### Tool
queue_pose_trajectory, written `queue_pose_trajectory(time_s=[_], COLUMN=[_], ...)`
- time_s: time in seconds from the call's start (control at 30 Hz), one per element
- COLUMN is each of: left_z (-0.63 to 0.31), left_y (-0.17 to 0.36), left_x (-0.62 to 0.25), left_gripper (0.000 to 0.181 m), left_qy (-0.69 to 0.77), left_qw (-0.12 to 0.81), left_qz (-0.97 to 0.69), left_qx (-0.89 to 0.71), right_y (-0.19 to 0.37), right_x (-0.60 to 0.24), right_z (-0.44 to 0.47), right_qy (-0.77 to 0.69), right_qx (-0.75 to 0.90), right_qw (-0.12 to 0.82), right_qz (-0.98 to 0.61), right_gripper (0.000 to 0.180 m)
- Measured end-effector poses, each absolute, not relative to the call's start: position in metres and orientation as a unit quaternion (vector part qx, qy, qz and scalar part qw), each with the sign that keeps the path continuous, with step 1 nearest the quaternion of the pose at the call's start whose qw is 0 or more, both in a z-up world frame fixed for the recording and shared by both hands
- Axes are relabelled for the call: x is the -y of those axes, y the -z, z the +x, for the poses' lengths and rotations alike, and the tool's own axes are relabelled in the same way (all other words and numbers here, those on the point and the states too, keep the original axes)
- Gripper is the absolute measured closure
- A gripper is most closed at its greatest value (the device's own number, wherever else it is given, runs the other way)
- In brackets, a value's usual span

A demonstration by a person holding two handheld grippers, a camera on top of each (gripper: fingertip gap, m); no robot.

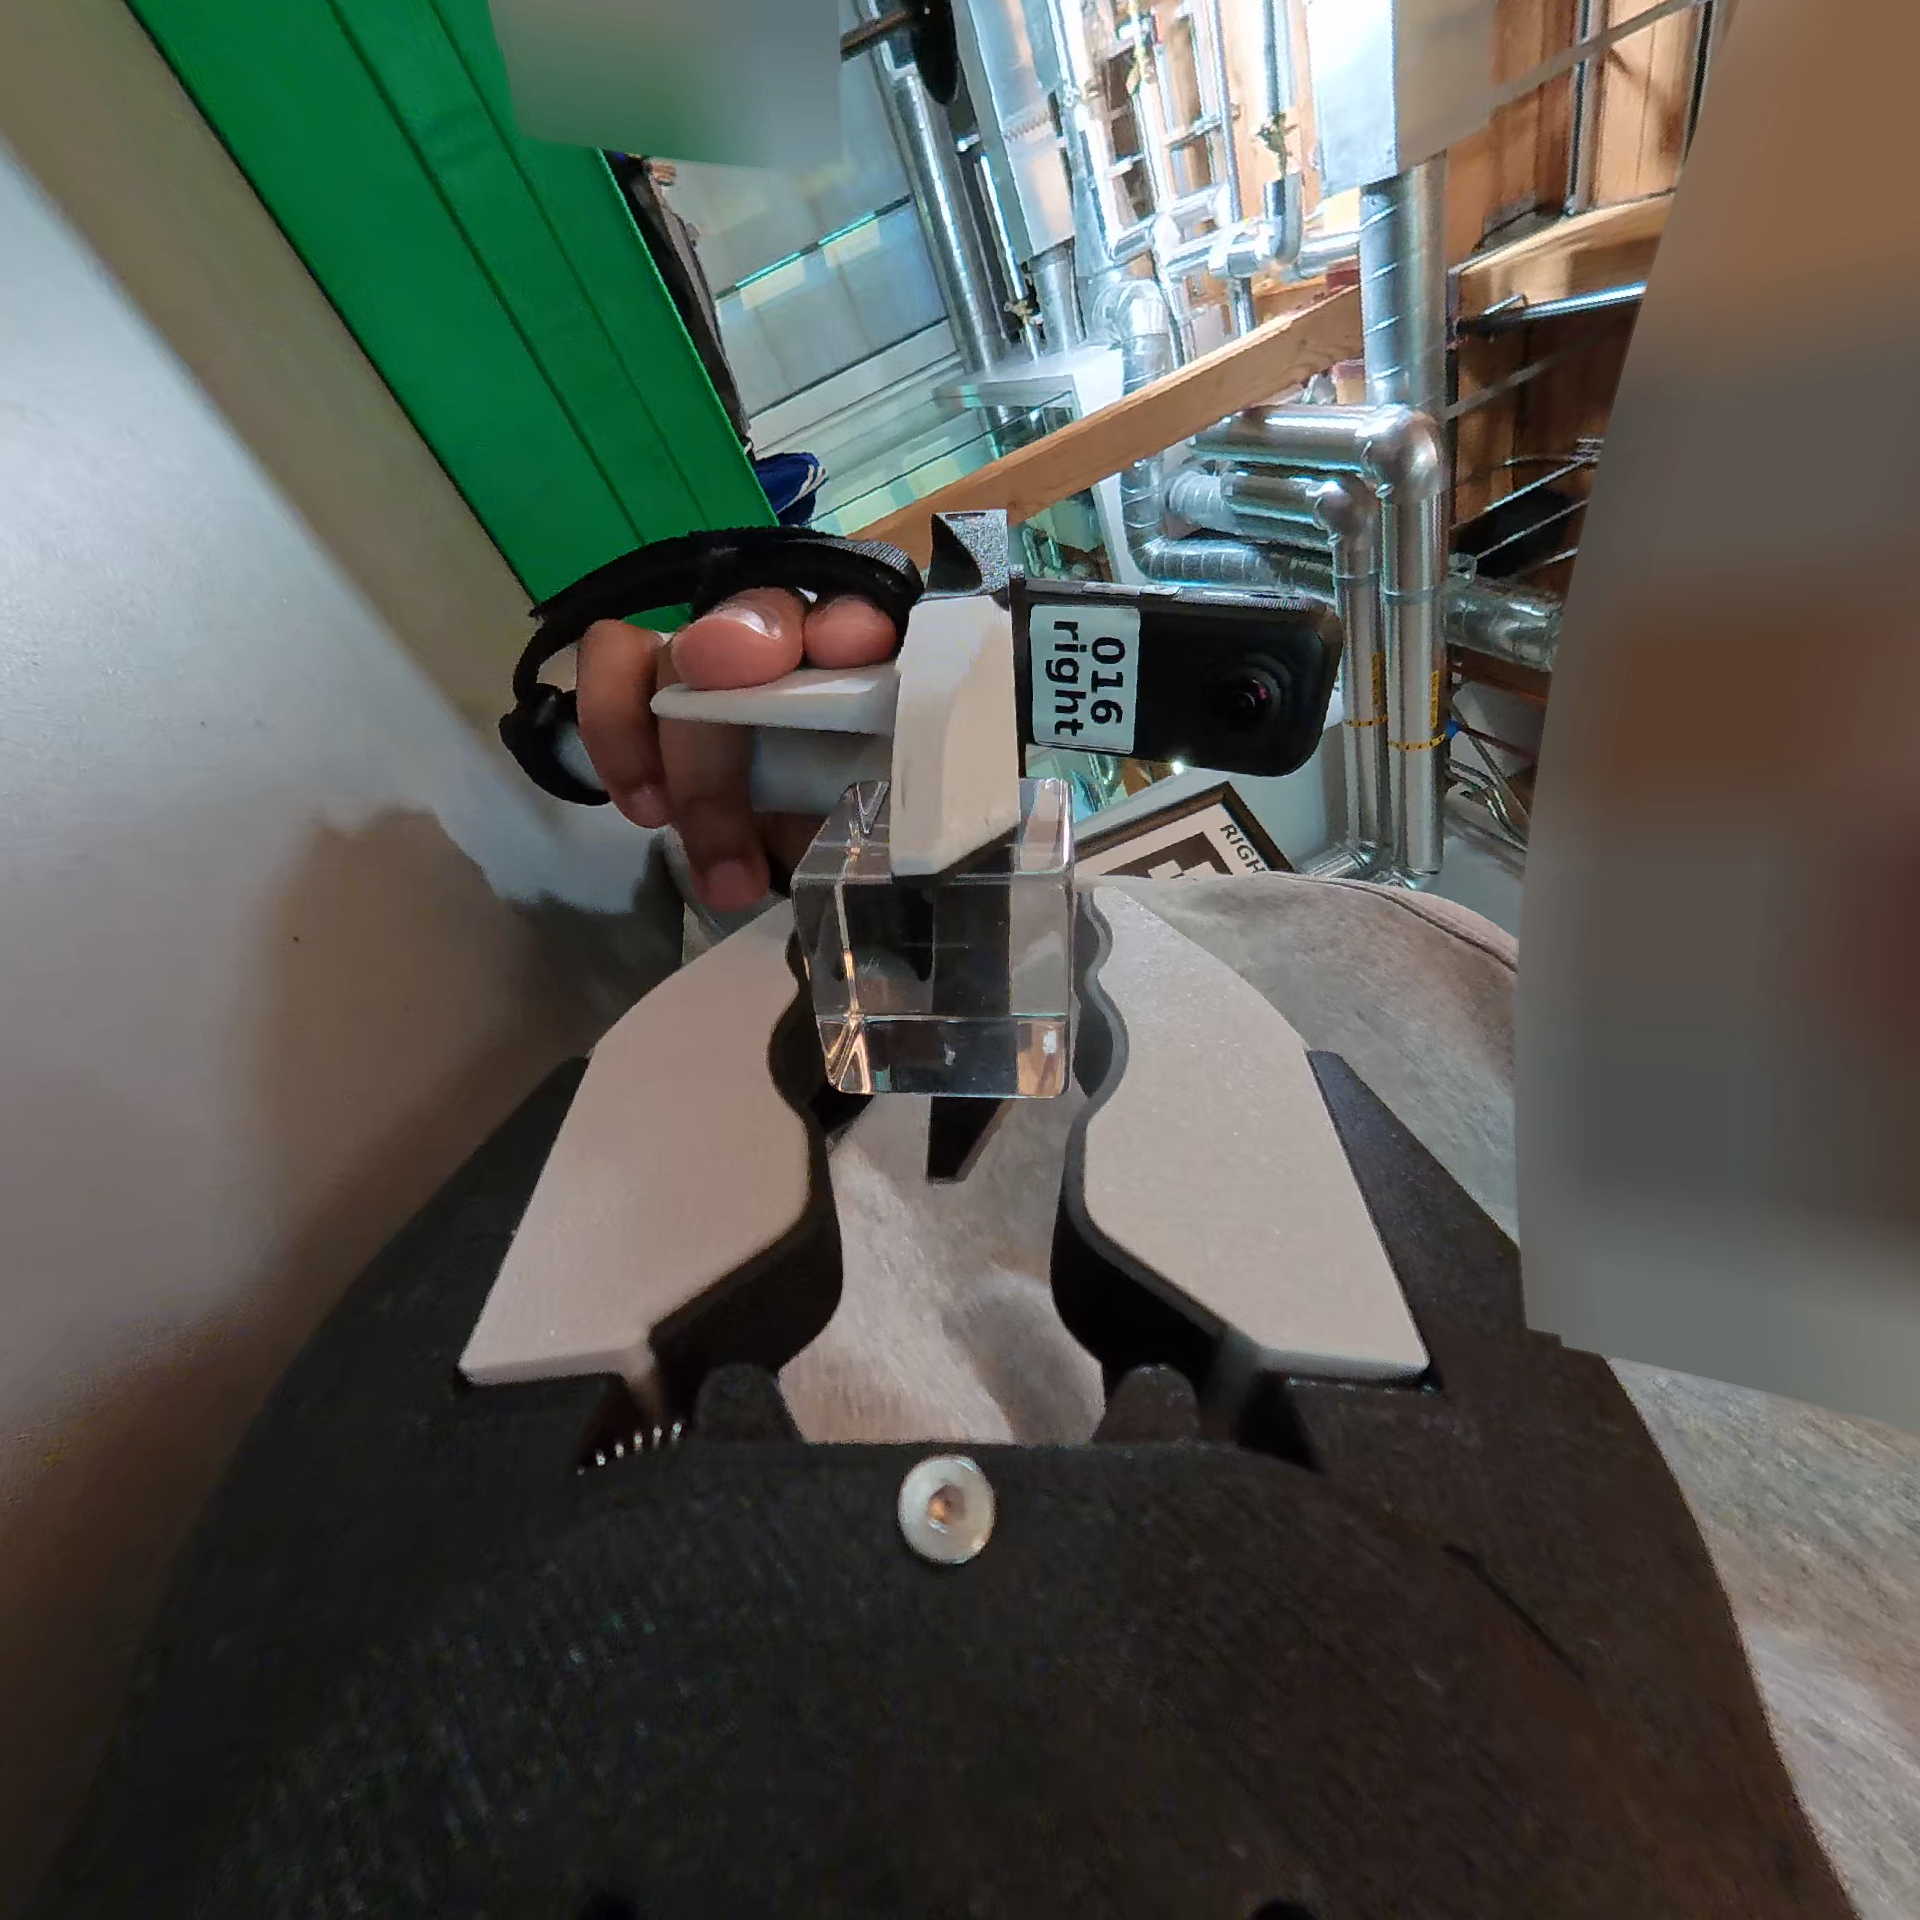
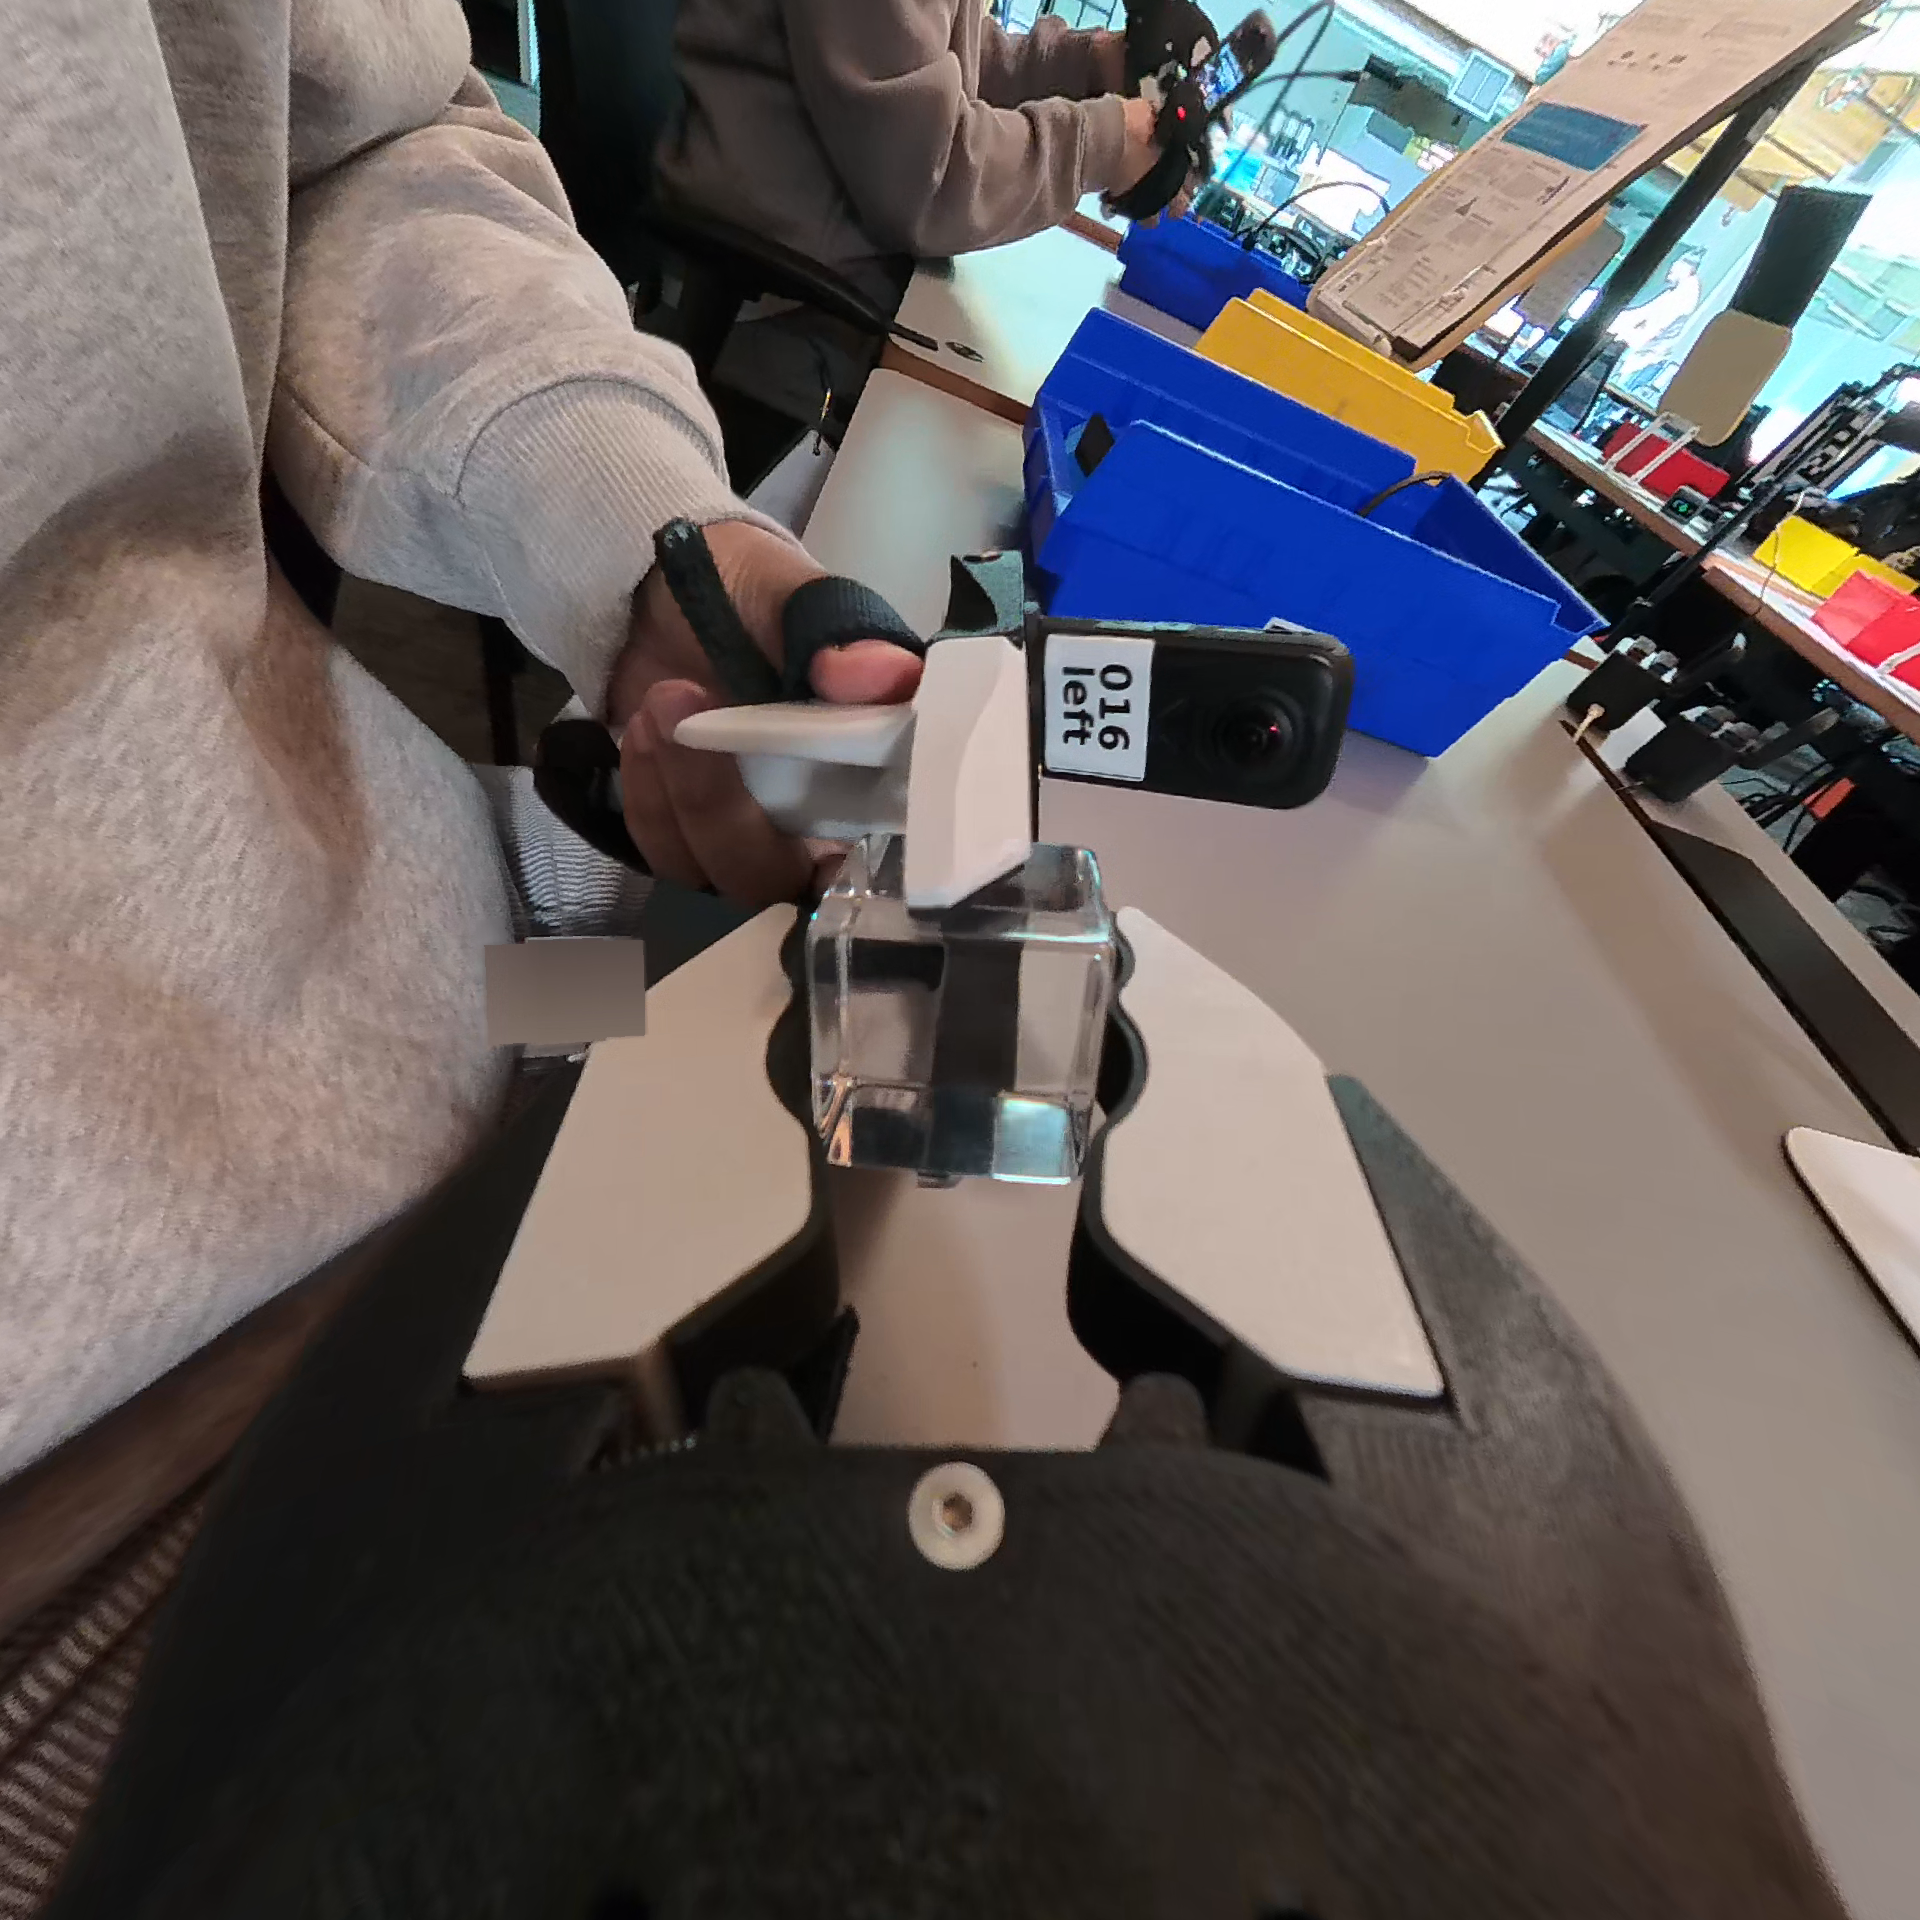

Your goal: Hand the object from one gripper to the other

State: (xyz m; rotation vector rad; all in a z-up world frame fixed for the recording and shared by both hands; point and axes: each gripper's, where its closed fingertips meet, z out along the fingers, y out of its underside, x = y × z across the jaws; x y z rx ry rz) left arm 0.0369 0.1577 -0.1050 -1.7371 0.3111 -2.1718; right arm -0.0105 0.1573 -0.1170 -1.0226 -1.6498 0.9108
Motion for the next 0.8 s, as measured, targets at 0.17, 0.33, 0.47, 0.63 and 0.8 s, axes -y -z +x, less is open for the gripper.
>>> queue_pose_trajectory(time_s=[0.17,0.33,0.47,0.63,0.8], left_z=[0.026,0.013,0.012,0.013,0.016], left_y=[0.099,0.096,0.098,0.097,0.096], left_x=[-0.173,-0.187,-0.188,-0.187,-0.183], left_gripper=[0.109,0.108,0.111,0.114,0.118], left_qy=[0.77,0.775,0.776,0.784,0.793], left_qw=[0.209,0.232,0.231,0.223,0.211], left_qz=[-0.598,-0.587,-0.586,-0.578,-0.571], left_qx=[-0.072,-0.04,-0.036,-0.033,-0.035], right_y=[0.111,0.097,0.086,0.077,0.077], right_x=[-0.168,-0.177,-0.18,-0.182,-0.181], right_z=[-0.008,-0.003,0.001,0.004,0.004], right_qy=[-0.38,-0.44,-0.494,-0.537,-0.546], right_qx=[0.651,0.6,0.563,0.533,0.529], right_qw=[0.484,0.475,0.466,0.455,0.449], right_qz=[-0.444,-0.469,-0.471,-0.469,-0.47], right_gripper=[0.127,0.127,0.127,0.127,0.127])
